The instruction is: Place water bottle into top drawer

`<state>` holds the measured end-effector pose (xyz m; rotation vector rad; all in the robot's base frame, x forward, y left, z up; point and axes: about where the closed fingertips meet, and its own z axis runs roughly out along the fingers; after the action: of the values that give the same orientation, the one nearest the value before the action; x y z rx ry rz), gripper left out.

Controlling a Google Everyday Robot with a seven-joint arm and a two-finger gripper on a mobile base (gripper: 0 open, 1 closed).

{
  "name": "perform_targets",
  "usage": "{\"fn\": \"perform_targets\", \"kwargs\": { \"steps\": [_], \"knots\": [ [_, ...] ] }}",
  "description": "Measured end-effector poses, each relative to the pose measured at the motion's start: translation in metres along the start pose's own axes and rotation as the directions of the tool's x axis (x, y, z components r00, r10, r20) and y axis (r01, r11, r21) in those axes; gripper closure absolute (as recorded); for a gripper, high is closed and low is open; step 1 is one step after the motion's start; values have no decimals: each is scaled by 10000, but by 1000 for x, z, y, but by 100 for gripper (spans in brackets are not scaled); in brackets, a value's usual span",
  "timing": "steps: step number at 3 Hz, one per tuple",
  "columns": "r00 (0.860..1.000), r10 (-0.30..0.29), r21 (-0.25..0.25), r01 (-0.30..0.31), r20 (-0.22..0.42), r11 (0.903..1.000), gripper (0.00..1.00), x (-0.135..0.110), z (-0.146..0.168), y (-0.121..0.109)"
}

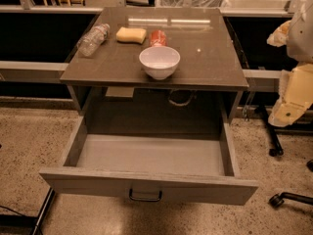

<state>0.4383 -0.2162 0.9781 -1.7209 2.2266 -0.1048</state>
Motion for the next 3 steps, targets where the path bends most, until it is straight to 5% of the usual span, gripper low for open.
{"fn": "perform_targets", "kwargs": {
  "steps": [1,2,3],
  "knots": [
    [10000,0,0,0,0,10000,0,0,0,0],
    [9929,-1182,260,1185,-112,9926,0,-20,8,2],
    [8997,-4364,772,4353,-17,8970,0,-82,46,6]
  ]
}}
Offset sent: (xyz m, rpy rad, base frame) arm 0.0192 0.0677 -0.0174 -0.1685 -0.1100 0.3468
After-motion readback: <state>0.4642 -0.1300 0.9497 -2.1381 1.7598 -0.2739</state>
